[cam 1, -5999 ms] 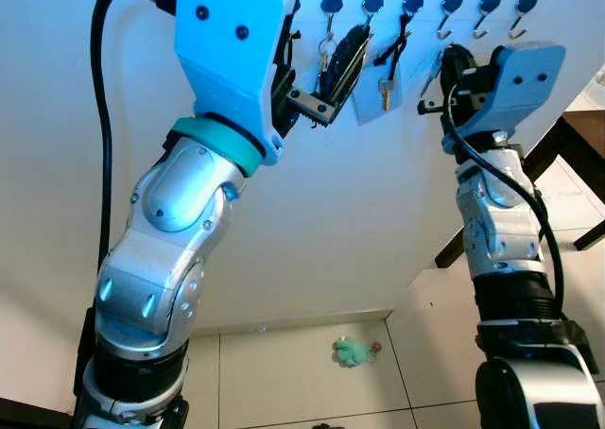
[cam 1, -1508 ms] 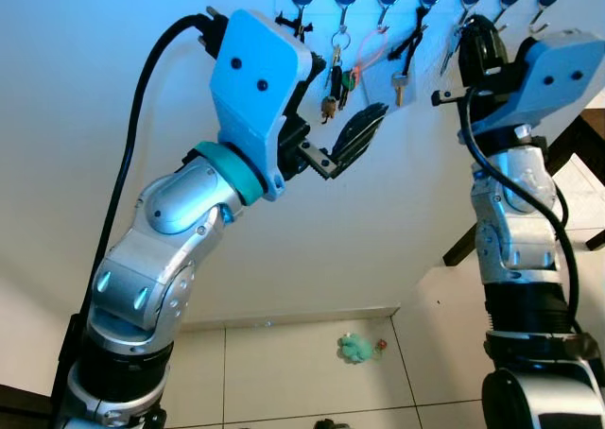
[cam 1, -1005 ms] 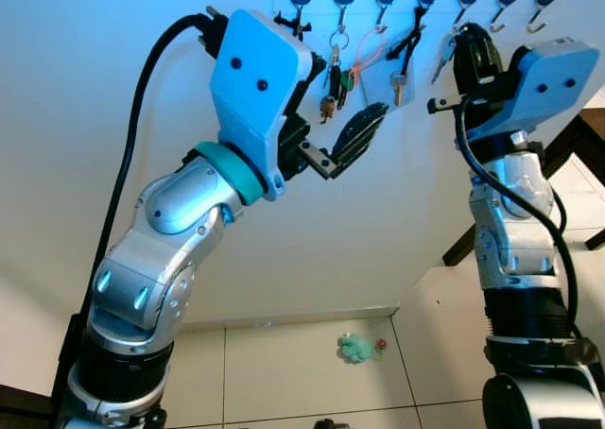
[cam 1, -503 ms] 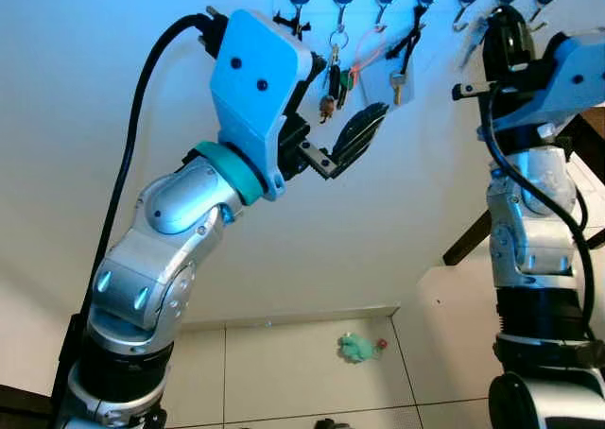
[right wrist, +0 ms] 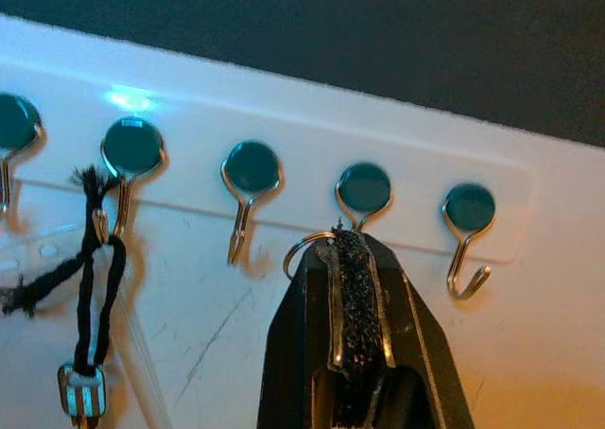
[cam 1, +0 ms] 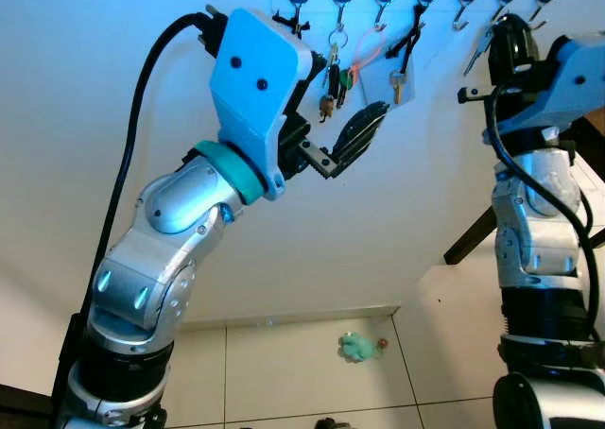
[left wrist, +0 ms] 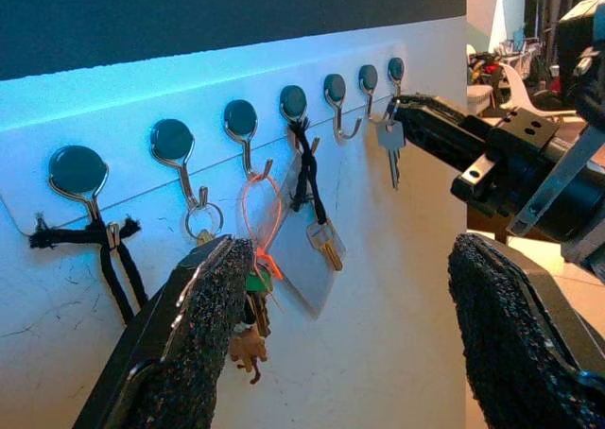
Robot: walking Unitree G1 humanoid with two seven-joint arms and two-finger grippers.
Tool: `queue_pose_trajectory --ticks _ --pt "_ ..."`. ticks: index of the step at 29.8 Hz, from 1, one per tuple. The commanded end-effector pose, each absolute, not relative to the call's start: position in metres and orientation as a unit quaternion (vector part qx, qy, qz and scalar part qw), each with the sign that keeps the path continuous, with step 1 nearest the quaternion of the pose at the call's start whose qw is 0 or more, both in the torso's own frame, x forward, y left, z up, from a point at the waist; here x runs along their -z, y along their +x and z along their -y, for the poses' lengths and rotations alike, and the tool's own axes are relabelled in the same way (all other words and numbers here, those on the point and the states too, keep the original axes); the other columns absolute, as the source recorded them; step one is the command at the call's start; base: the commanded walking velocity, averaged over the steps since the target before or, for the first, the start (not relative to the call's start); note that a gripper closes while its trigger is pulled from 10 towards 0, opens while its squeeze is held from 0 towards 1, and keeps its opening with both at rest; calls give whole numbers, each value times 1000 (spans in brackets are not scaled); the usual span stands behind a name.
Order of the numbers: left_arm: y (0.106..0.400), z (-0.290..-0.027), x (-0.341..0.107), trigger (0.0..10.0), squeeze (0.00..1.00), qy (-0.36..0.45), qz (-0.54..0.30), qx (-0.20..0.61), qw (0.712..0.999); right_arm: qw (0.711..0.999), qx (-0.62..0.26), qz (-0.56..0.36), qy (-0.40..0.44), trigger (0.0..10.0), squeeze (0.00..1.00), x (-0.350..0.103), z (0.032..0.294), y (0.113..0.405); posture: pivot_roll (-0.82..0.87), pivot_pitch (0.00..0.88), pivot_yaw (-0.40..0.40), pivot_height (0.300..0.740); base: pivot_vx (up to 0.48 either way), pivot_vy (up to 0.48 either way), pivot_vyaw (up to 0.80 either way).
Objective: Hang keys on a hook
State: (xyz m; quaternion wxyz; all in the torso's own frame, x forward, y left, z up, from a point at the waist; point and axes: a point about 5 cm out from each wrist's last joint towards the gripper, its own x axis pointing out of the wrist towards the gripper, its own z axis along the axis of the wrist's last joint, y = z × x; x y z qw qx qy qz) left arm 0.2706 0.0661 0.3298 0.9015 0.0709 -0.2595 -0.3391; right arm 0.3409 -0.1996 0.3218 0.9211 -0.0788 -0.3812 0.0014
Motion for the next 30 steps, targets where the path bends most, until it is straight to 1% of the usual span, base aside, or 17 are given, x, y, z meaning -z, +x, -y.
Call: queue_pose_trajectory --ticks 1,20,24,28,30 --pt "270 -65 -331 10000 0 68 263 346 898 921 -2 383 -77 10000 0 -325 200 342 -107 143 55 740 0 0 0" --pt "269 -64 -331 10000 0 66 267 341 899 923 -32 375 -82 10000 0 -328 194 352 -106 128 43 740 0 0 0" --pt "269 -64 -332 10000 0 67 267 342 899 927 -26 366 -81 10000 0 -325 195 353 -106 128 43 740 0 0 0" --pt "269 -64 -332 10000 0 67 268 342 898 941 -9 331 -76 10000 0 -313 201 360 -107 123 45 740 0 0 0" --pt "269 -65 -332 10000 0 67 268 342 898 942 -8 327 -74 10000 0 -312 202 360 -107 123 45 740 0 0 0"
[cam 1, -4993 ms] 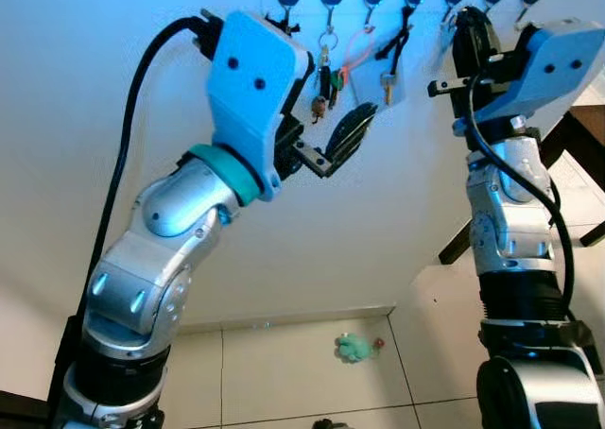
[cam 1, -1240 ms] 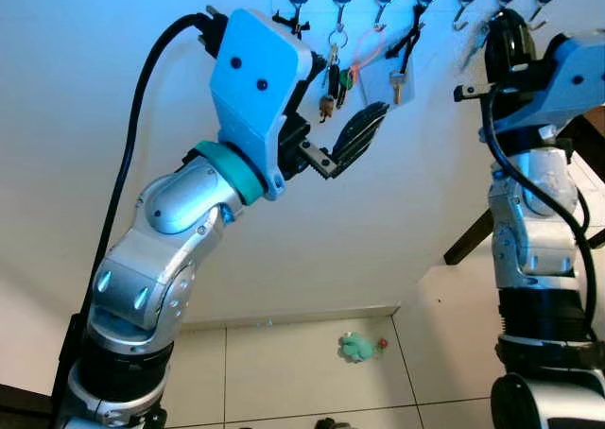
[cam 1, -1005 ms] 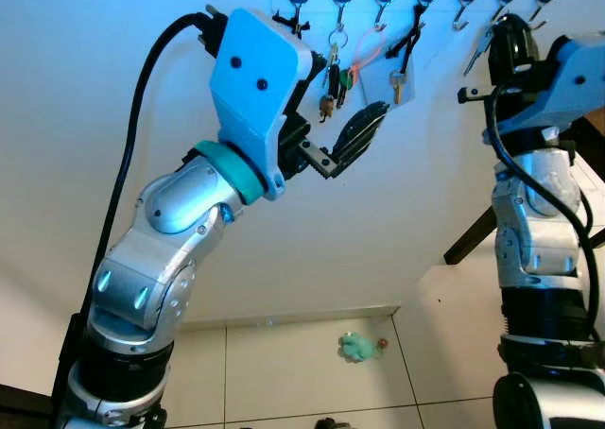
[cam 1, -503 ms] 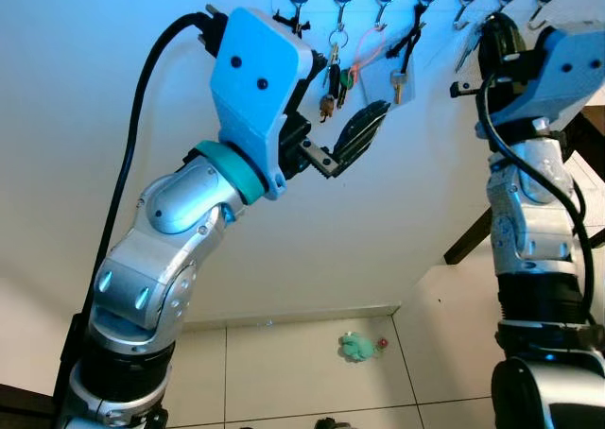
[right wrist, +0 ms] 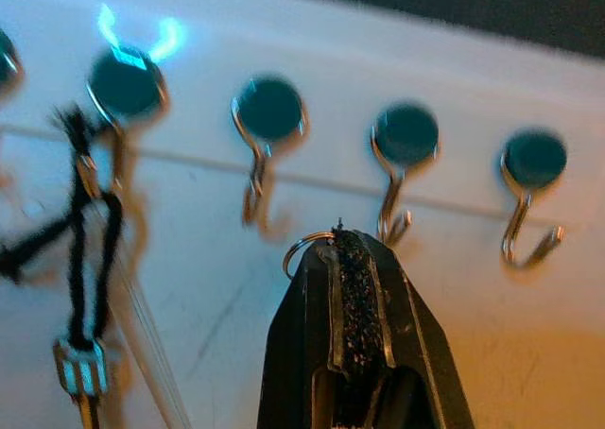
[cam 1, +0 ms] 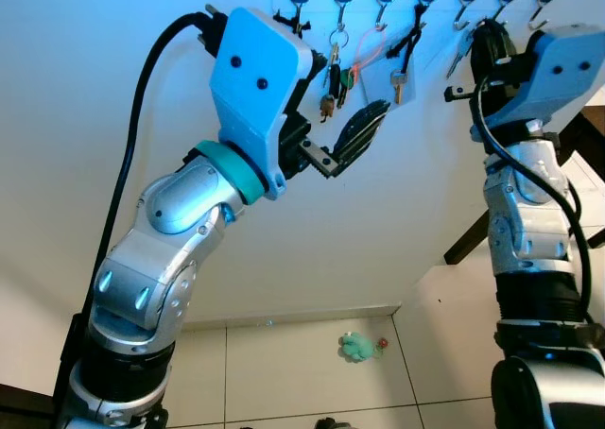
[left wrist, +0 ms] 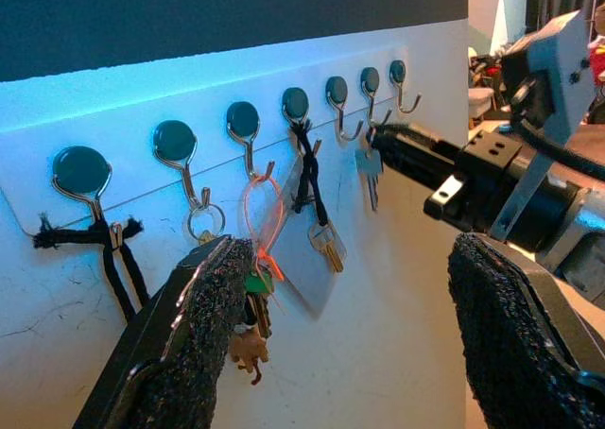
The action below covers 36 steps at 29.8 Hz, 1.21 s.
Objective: Hang keys on a hook
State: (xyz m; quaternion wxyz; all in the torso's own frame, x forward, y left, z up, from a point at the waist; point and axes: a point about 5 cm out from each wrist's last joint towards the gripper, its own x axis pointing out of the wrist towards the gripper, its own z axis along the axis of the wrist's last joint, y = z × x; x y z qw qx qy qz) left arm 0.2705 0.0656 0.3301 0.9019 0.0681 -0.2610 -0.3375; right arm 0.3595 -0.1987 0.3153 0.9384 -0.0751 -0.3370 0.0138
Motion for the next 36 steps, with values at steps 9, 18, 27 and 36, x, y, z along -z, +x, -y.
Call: queue_pose_trajectory --ticks 9,18,27,36 --pt "269 -65 -331 10000 0 68 266 343 898 944 -3 322 -71 10000 0 -306 204 359 -106 127 47 740 0 0 0" --pt "269 -64 -332 10000 0 68 266 343 898 928 -40 364 -64 10000 0 -315 193 348 -107 133 50 740 0 0 0" --pt "270 -64 -332 10000 0 67 265 343 898 912 -46 403 -59 10000 0 -328 193 340 -110 138 51 740 0 0 0" --pt "270 -64 -332 10000 0 66 266 343 898 917 -36 392 -67 10000 0 -328 195 341 -107 139 49 740 0 0 0"
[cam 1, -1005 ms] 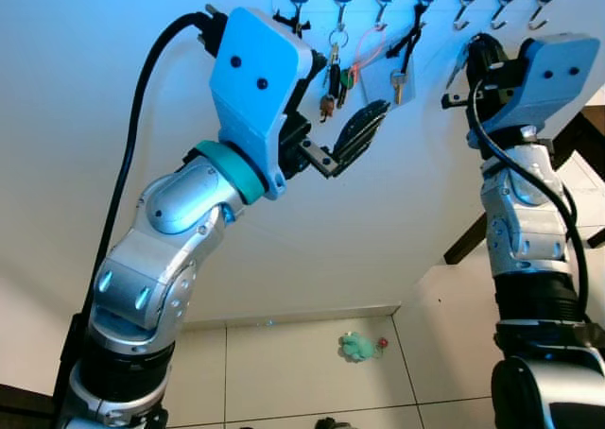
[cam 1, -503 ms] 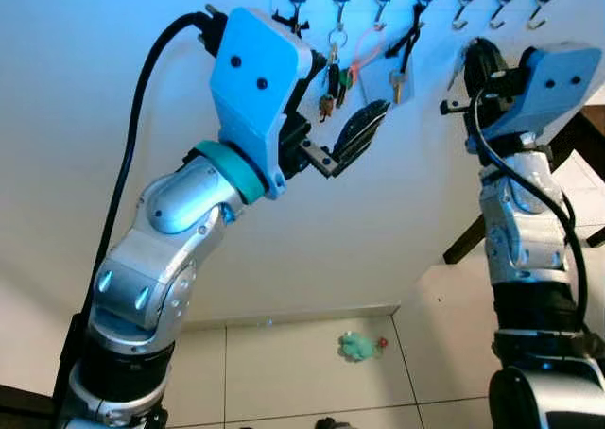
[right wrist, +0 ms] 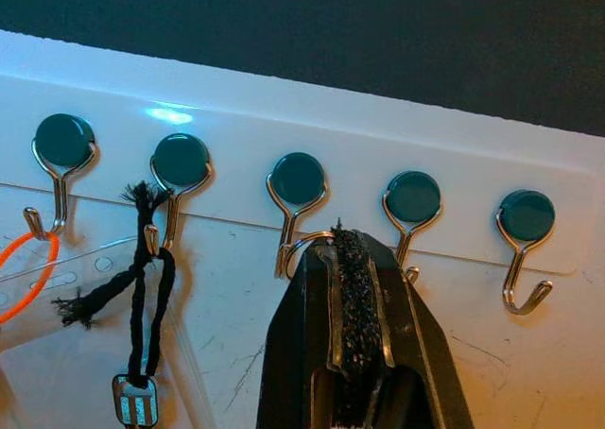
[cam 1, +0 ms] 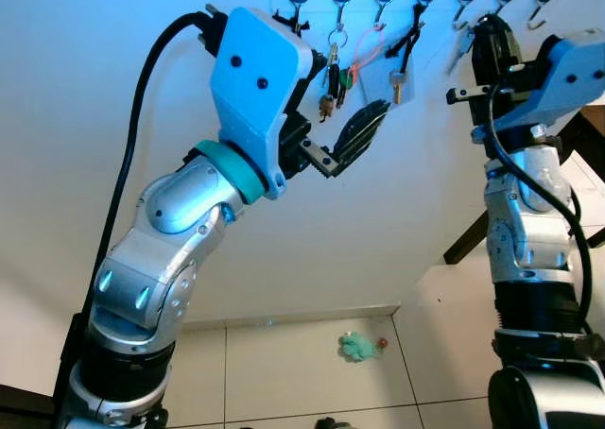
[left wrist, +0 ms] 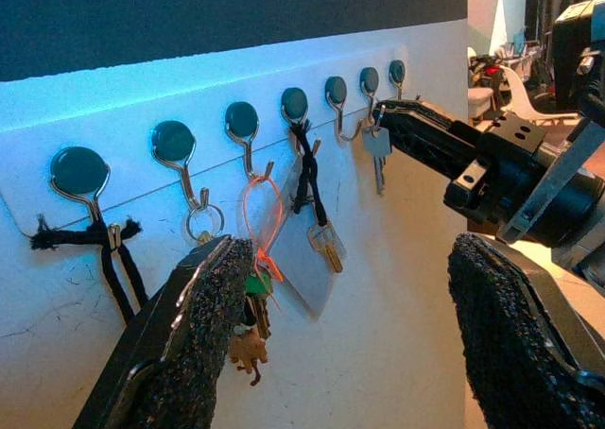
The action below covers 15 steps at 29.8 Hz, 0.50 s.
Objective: Hang keys on a hook
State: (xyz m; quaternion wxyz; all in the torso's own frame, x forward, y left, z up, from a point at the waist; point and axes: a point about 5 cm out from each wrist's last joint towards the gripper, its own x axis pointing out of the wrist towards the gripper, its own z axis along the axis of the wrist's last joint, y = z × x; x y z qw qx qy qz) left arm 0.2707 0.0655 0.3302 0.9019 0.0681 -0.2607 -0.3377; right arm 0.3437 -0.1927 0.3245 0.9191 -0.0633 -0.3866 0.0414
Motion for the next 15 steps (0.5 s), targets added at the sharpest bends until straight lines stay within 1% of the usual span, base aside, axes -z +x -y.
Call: queue_pose_trajectory --ticks 1,15 --pt "270 -64 -332 10000 0 66 266 343 899 918 -37 390 -68 10000 0 -328 195 343 -107 139 49 740 0 0 0" --pt "269 -64 -332 10000 0 66 266 341 899 929 -48 359 -73 10000 0 -325 192 354 -102 142 46 740 0 0 0"
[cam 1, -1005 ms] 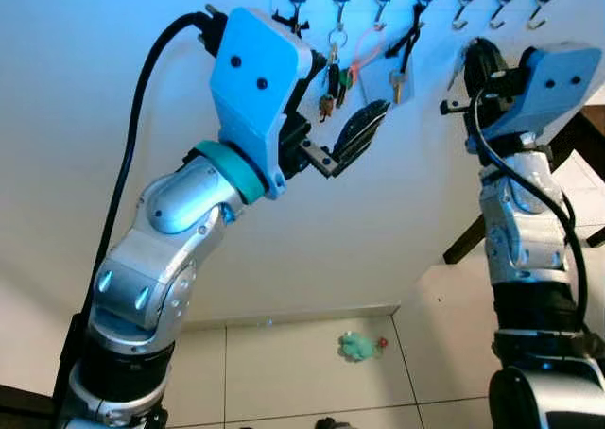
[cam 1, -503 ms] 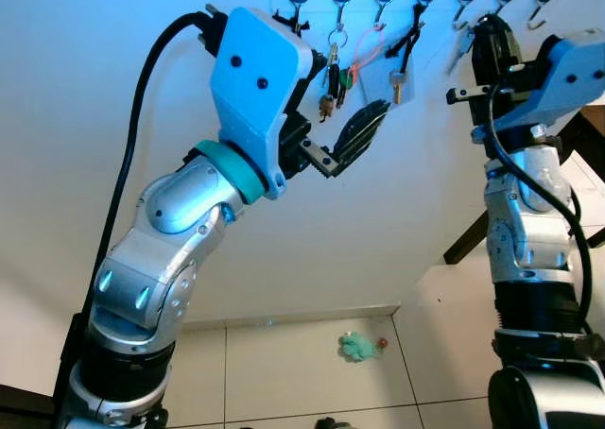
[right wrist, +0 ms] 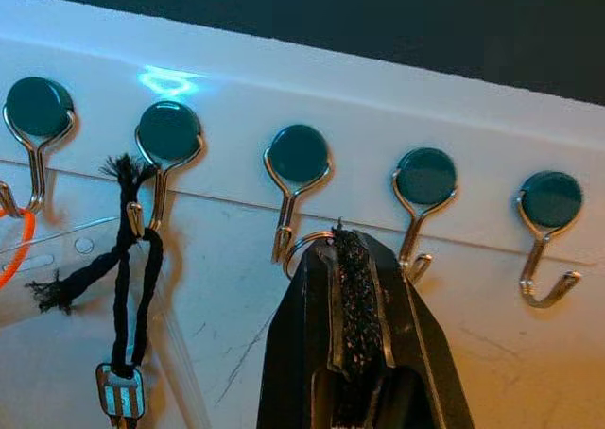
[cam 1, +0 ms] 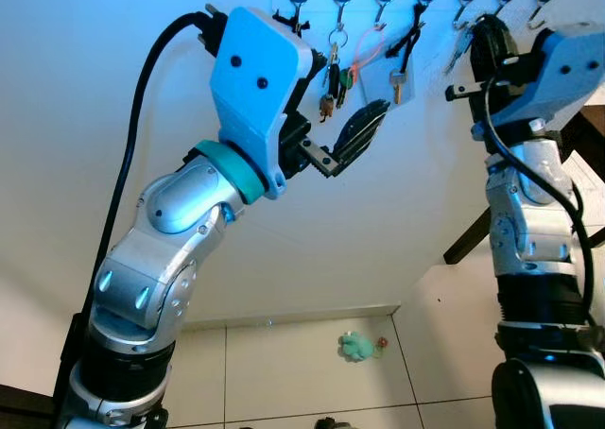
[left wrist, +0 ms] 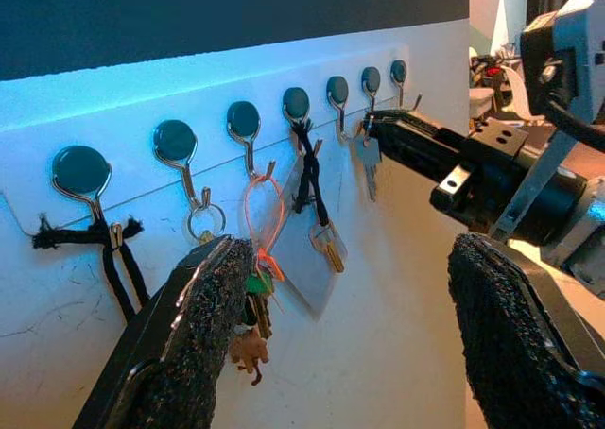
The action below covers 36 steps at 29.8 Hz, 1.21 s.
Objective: Hang keys on a hook
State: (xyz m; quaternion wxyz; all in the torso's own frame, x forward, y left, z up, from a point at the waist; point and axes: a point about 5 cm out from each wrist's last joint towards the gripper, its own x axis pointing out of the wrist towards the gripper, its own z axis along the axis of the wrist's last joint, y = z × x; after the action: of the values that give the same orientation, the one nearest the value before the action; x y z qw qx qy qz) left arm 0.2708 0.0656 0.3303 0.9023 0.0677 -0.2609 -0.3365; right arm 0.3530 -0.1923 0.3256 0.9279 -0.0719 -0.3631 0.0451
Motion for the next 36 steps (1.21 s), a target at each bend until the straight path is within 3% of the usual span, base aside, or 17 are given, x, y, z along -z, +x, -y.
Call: queue_pose_trajectory --ticks 1,16,27,36 --pt "269 -64 -332 10000 0 66 266 341 899 932 -47 351 -71 10000 0 -324 192 356 -103 142 46 740 0 0 0" --pt "269 -64 -332 10000 0 66 265 341 900 950 -40 304 -63 10000 0 -304 198 363 -101 146 46 740 0 0 0" --pt "269 -64 -331 10000 0 65 264 344 899 924 -88 367 -61 10000 0 -314 186 342 -107 145 51 740 0 0 0" --pt "269 -63 -331 10000 0 66 265 344 898 913 -101 388 -68 10000 0 -327 178 342 -103 139 48 740 0 0 0"
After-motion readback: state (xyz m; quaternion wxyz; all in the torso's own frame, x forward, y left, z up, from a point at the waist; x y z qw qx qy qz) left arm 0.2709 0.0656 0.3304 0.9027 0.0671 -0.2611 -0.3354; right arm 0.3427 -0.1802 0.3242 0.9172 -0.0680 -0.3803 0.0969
